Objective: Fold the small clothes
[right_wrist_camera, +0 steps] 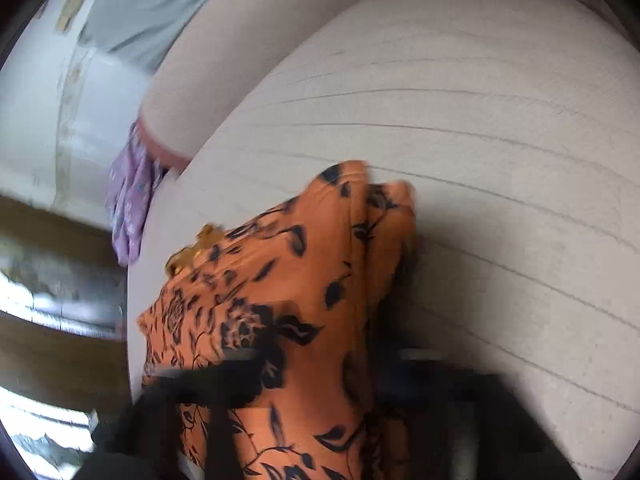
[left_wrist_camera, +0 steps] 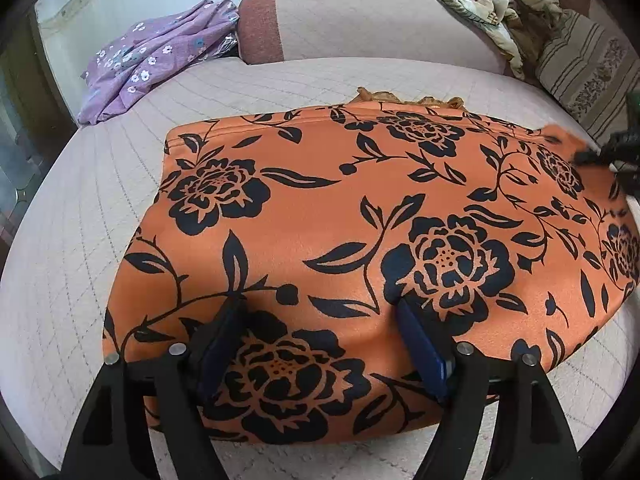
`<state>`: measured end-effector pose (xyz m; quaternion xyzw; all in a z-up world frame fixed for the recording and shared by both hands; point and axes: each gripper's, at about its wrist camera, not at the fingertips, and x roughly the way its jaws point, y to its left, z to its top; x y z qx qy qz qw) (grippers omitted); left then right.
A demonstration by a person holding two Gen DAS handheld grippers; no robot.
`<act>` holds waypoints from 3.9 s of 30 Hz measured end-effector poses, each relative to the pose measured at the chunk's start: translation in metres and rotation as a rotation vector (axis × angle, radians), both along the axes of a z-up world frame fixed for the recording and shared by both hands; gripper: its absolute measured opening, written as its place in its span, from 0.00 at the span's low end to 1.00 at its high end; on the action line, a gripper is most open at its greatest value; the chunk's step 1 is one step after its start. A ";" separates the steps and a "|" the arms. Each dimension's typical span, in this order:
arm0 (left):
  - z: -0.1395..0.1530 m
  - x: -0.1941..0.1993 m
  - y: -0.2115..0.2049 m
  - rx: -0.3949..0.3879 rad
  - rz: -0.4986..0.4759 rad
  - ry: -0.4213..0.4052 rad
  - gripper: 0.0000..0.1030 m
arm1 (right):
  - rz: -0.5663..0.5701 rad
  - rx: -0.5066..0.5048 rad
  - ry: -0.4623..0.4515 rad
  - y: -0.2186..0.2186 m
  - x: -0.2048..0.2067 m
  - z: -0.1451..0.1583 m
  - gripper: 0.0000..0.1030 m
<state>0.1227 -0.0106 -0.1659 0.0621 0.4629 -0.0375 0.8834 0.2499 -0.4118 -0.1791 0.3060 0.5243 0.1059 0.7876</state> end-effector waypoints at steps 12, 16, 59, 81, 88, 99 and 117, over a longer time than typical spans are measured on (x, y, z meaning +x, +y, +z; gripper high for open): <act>0.048 -0.016 0.055 -0.183 0.121 -0.081 0.79 | -0.145 -0.290 -0.113 -0.001 -0.043 0.050 0.27; 0.005 -0.006 0.070 -0.114 0.160 0.104 0.74 | -0.003 -0.173 -0.228 0.043 -0.061 0.082 0.44; 0.020 0.032 0.078 0.016 0.187 0.098 0.73 | -0.087 -0.050 -0.034 0.027 -0.031 0.019 0.72; 0.057 -0.010 0.054 -0.050 0.191 -0.008 0.73 | -0.163 0.124 -0.042 0.027 -0.200 0.022 0.80; 0.040 -0.009 0.031 -0.055 0.161 0.024 0.73 | -0.286 0.203 0.002 0.022 -0.185 -0.005 0.81; 0.040 -0.009 0.026 -0.062 0.149 0.006 0.73 | -0.314 0.030 -0.047 0.022 -0.177 0.011 0.12; 0.005 -0.005 0.015 0.012 0.116 0.036 0.78 | -0.096 -0.125 -0.006 -0.025 -0.021 0.011 0.73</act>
